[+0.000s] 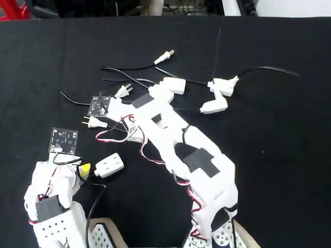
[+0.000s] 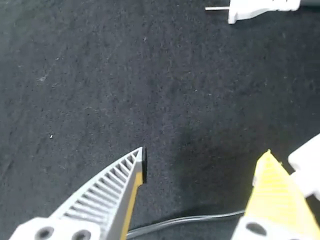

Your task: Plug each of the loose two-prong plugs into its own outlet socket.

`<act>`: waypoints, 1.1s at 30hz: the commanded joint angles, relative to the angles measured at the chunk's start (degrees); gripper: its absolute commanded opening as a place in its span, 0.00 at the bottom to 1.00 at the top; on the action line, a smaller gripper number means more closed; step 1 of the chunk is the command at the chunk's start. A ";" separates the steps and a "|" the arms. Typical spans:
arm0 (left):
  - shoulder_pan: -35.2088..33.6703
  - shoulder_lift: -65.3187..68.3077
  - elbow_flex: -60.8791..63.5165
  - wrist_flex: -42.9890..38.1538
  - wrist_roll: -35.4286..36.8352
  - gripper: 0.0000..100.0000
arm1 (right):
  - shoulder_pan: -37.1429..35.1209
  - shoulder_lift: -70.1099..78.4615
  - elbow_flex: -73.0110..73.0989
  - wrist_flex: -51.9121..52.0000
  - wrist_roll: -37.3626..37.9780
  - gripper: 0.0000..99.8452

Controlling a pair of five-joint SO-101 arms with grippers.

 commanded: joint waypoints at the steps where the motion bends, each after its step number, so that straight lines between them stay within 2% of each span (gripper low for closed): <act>1: 1.10 -0.09 -0.13 -0.97 -0.53 0.35 | 0.97 0.13 -3.38 4.13 0.00 0.01; 6: 1.19 -0.09 0.57 -1.14 -3.87 0.35 | 2.37 -3.65 -3.30 9.05 4.31 0.01; 10: 1.19 -0.09 0.57 -1.05 -4.22 0.35 | 6.42 -10.95 -1.10 12.48 8.70 0.01; 16: 1.19 -0.09 0.66 -1.05 -4.40 0.35 | 15.56 -22.29 6.81 16.18 26.46 0.01; 22: 1.27 -0.09 0.66 -0.97 -4.40 0.35 | 26.02 -23.25 7.78 16.18 40.62 0.01; 24: 2.24 -0.09 0.66 -0.88 -4.48 0.35 | 26.99 -23.16 7.69 16.18 41.14 0.02; 27: 4.00 -0.09 0.75 -0.88 -4.57 0.35 | 26.90 -23.52 7.52 15.91 38.51 0.12; 30: 4.00 -0.09 0.75 -0.79 -4.57 0.35 | 26.20 -23.52 5.14 12.57 28.84 0.20; 33: 4.00 -0.09 0.75 -0.79 -4.57 0.35 | 25.23 -23.60 2.59 12.13 20.22 0.20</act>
